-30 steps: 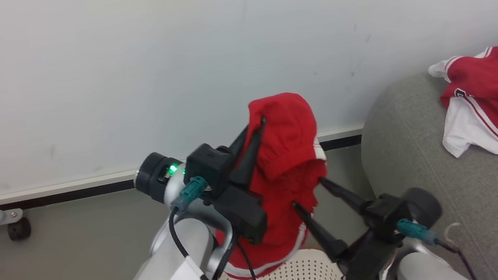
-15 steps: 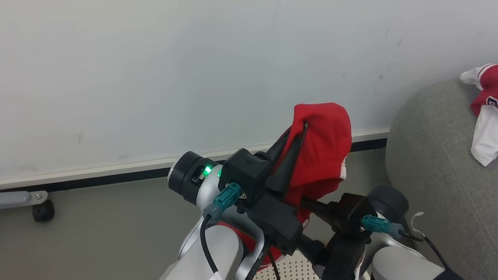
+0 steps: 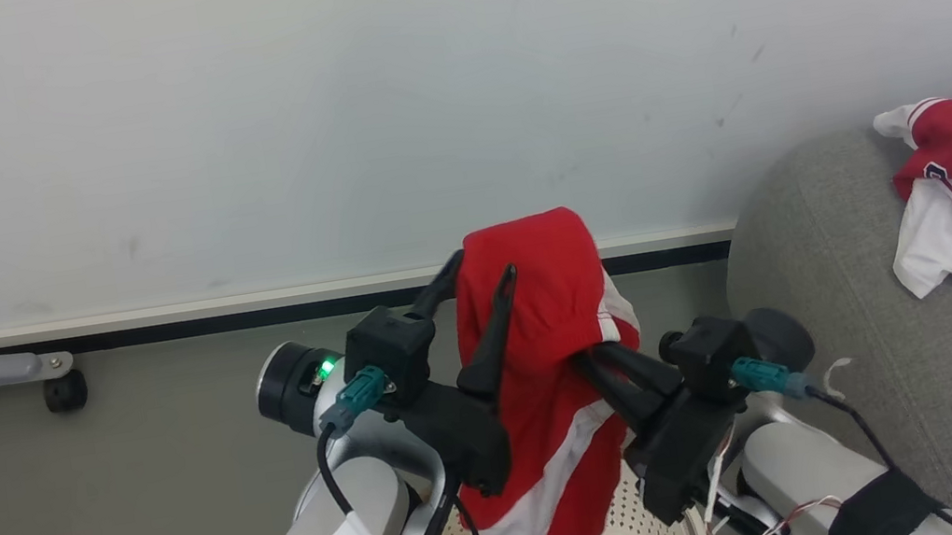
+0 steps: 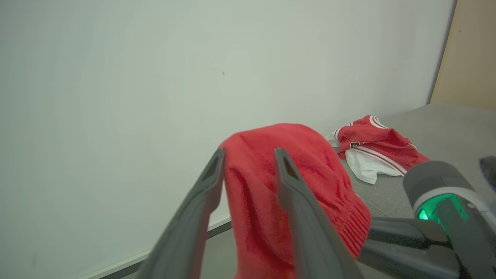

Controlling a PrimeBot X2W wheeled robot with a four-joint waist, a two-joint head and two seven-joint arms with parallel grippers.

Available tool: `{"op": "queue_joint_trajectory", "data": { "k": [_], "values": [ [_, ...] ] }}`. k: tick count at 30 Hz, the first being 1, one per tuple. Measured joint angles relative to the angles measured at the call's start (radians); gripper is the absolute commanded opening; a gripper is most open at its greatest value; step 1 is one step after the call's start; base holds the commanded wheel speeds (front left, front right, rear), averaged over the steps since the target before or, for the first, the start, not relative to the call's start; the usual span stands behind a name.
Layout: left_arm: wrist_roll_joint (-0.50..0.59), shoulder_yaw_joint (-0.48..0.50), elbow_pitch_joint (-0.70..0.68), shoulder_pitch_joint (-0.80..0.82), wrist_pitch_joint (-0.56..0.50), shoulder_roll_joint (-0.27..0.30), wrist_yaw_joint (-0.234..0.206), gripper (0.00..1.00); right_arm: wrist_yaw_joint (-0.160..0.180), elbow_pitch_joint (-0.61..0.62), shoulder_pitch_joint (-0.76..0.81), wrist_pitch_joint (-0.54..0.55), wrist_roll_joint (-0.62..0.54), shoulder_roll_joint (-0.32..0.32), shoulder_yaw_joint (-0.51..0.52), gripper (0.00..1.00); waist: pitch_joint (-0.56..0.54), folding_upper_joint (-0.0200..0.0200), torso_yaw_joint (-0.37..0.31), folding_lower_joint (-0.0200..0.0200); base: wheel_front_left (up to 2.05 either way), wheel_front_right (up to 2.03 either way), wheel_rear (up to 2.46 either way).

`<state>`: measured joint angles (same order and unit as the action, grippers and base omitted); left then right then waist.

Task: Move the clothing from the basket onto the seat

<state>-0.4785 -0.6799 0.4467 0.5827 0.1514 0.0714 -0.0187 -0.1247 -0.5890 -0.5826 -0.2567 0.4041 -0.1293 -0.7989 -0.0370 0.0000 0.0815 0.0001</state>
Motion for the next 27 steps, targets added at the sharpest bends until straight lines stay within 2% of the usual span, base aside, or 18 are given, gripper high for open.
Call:
{"op": "queue_joint_trajectory", "data": {
  "k": [7, 18, 27],
  "values": [
    [-0.005, 0.02, 0.014, -0.04, 0.02, 0.03, -0.01, 1.0, 0.0, 0.038, -0.005, 0.0, 0.024, -0.063, 0.064, 0.0, 0.009, 0.0001, -0.031, 0.0, 0.0, 0.0, 0.0],
    [-0.006, 0.001, -0.015, -0.141, 0.05, 0.042, -0.017, 1.0, 0.002, 0.105, 0.009, 0.0, 0.024, -0.158, 0.137, 0.0, 0.011, 0.0, -0.088, 0.0, 0.0, 0.0, 0.0],
    [-0.004, -0.027, -0.054, -0.211, 0.063, 0.046, -0.017, 1.0, 0.03, 0.18, 0.024, 0.0, 0.004, -0.238, 0.187, 0.0, 0.01, 0.0, -0.165, 0.0, 0.0, 0.0, 0.0]
  ]
}}
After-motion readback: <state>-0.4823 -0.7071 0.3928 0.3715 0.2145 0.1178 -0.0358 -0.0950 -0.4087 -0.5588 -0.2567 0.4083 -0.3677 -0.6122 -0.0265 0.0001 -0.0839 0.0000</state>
